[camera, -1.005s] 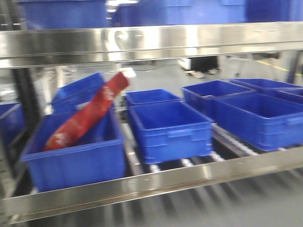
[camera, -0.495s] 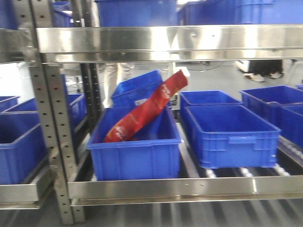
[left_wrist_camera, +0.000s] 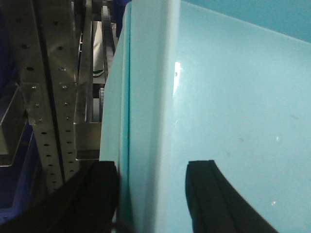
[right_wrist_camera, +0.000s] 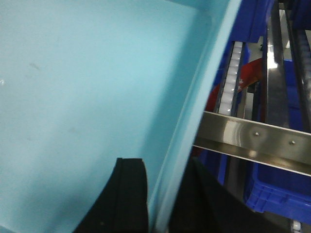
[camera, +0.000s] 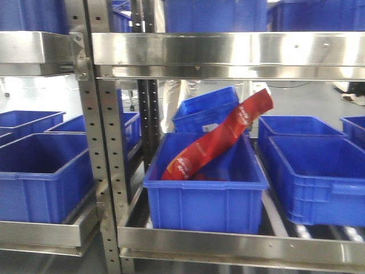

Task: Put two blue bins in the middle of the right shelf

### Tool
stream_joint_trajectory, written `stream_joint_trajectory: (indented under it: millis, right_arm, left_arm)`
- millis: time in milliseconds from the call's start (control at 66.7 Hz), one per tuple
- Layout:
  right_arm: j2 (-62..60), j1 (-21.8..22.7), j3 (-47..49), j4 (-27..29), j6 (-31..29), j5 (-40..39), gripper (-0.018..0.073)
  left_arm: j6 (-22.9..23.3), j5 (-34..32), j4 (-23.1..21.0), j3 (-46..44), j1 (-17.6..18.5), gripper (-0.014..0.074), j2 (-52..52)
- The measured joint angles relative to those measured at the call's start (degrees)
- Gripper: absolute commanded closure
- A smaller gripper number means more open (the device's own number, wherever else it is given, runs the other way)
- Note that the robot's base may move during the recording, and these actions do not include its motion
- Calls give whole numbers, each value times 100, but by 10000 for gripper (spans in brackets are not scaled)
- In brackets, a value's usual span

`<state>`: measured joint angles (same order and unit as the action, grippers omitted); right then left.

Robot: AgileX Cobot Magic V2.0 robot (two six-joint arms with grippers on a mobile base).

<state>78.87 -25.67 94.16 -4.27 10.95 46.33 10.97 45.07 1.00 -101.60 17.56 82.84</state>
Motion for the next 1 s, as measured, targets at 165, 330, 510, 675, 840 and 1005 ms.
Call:
stream_joint_trajectory:
  millis: [165,330,510,675,840,1005]
  right_arm:
    - [0,0,0,11,0,0,713]
    - [0,0,0,11,0,0,713]
    - [0,0,0,11,0,0,713]
    - [0,0,0,11,0,0,713]
    - [0,0,0,11,0,0,713]
    - [0,0,0,11,0,0,713]
  left_arm:
    - [0,0,12,0,0,707,0]
    - [-4,0,12,0,0,707,0]
    - [-4,0,12,0,0,707,0]
    - [-4,0,12,0,0,707,0]
    - [-4,0,12,0,0,707,0]
    - [-4,0,12,0,0,707,0]
